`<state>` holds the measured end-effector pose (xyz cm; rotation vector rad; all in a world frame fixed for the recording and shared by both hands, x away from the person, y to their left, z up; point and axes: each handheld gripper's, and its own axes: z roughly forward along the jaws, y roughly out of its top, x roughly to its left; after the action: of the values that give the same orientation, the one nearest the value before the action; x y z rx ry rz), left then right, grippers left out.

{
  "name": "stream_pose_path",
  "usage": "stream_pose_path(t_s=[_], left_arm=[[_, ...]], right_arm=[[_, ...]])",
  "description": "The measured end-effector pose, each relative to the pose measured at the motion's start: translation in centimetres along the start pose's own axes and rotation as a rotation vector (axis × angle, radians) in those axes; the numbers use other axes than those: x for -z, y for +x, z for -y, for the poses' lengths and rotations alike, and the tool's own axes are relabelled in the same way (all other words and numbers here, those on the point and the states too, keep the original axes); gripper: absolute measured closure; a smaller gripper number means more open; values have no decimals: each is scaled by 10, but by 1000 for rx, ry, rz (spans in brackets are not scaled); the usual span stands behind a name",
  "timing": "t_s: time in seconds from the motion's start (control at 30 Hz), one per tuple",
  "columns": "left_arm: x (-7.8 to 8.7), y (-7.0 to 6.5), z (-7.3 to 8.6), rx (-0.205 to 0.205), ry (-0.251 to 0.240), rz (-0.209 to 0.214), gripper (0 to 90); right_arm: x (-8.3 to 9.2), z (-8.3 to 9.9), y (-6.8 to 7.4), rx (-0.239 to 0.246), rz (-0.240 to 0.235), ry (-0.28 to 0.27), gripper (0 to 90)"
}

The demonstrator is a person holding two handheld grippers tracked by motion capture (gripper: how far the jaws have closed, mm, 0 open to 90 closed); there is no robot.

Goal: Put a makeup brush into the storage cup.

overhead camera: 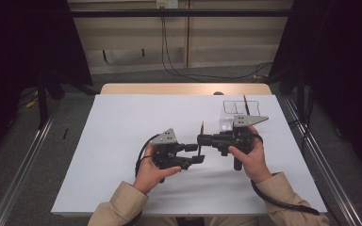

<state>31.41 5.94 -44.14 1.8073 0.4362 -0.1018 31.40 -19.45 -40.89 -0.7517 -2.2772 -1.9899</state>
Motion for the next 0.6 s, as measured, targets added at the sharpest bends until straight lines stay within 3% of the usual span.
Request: stream_pose_path(t_s=[0.33,0.4,0.47,0.6], left_arm=[[7,2,-2,-7,5,-17,176],[8,2,-2,-8,6,-23,148],[10,3,-2,-35,13,-25,103],[15,5,-1,-31,19,-31,54]], right_arm=[[2,0,0,11,5,1,835],[3,0,0,13,6,2,835],[3,0,0,16,4,2,835],[3,0,1,20,9,4,835]])
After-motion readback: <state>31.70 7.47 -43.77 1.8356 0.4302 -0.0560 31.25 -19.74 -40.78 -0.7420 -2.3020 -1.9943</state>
